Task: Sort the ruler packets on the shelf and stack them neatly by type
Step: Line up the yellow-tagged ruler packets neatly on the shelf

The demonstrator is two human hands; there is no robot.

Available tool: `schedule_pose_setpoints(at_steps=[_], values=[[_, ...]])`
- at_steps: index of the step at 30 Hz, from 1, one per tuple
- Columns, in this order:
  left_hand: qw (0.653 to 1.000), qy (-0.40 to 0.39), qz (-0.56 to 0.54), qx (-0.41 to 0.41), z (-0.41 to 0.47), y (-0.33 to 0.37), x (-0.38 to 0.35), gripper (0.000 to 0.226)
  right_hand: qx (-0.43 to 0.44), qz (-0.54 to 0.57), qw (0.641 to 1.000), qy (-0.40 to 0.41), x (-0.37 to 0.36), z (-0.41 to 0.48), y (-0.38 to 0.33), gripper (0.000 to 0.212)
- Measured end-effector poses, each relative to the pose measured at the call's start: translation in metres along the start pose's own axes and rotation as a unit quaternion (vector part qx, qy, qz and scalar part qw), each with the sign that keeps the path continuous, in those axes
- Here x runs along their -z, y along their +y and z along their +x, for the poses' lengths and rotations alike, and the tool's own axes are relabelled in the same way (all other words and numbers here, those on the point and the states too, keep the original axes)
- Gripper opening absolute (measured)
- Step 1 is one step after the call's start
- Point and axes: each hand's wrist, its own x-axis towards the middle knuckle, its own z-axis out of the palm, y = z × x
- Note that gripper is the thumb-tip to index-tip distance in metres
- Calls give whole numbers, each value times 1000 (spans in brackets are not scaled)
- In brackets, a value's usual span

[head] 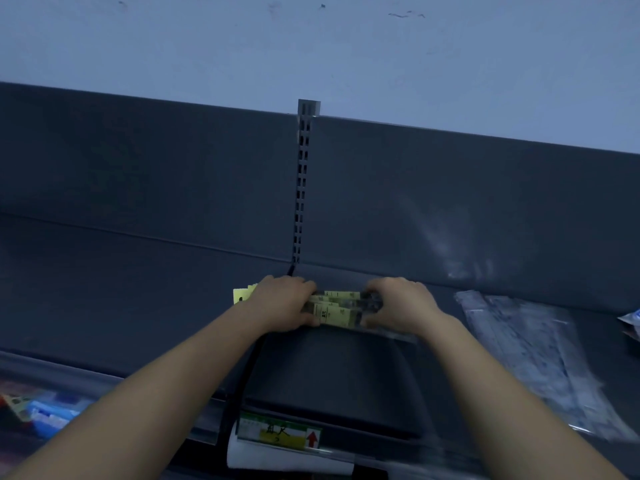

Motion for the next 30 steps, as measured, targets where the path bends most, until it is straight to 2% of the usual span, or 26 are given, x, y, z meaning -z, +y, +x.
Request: schedule_pose_setpoints(at_steps=[3,5,8,10,13,16,18,20,23,26,28,30], values=[[998,58,13,13,1,-2,2,45,-33,71,996,46,3,-1,6,47],[999,29,15,25,0,-3,-2,53,-112,182,973,92,-2,1,17,51],[999,0,12,47,-2,1,-12,79,-177,426,873,154,-24,3,27,37],[999,18,8,32,0,8,-13,80,-196,490,825,201,-34,7,26,27],[998,66,-12,-13,0,16,-16,67,-231,546,768,241,-42,14,21,20],[997,74,-8,-25,-2,16,-18,73,-278,630,701,186,-47,19,23,17],[997,73,-16,-32,-1,14,-16,78,-251,683,669,149,-46,20,22,11],[996,75,-22,-39,0,13,-16,78,-230,677,683,148,-47,20,21,15],[997,71,-11,-38,-2,12,-16,73,-244,637,713,161,-53,20,21,29],[995,90,-26,-40,-4,11,-17,68,-213,641,724,142,-51,21,16,6],[992,114,-30,-50,-4,14,-17,64,-212,633,732,137,-51,21,12,16],[989,134,-23,-60,-4,17,-18,62,-194,642,730,131,-51,19,8,13]])
